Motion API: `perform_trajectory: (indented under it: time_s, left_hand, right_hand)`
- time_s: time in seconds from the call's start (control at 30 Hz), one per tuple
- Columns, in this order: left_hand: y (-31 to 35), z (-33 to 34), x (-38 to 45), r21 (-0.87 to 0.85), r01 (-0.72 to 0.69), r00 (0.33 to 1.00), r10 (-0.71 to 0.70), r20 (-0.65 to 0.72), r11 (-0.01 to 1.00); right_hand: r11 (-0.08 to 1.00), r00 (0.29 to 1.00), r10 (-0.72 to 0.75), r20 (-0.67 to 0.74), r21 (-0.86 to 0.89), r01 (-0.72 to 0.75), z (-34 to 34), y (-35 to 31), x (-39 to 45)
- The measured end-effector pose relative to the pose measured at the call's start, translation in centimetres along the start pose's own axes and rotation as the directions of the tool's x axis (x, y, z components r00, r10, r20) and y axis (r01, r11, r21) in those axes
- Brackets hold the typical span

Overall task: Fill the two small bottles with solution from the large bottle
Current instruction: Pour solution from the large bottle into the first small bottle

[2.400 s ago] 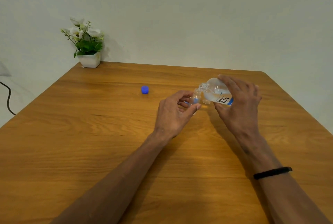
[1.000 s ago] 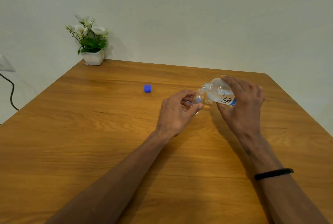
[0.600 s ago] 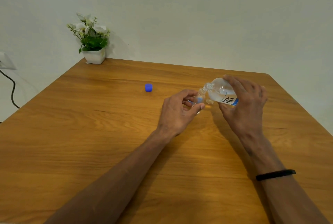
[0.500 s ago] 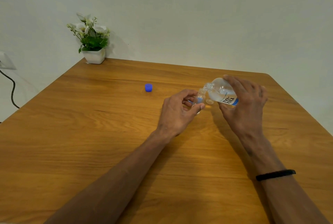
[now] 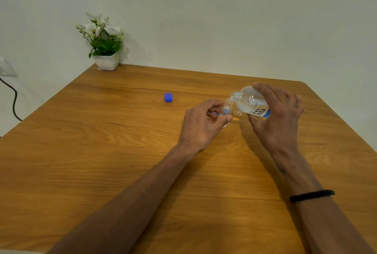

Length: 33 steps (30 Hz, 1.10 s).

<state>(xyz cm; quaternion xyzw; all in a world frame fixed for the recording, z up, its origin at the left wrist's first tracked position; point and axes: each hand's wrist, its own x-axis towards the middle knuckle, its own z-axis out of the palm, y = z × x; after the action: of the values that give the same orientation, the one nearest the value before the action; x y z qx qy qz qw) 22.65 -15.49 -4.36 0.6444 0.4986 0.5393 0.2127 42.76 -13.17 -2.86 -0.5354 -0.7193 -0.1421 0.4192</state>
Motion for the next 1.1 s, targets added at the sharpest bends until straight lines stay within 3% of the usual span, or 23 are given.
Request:
perform_trajectory:
  time_s: [1.1]
  left_hand:
    - [0.12,-0.02,-0.04,-0.004,0.013,1.000,-0.013,0.001,1.000]
  right_hand:
    - [1.000,1.000,0.005,0.006,-0.008,-0.005,-0.03,0.10,0.04]
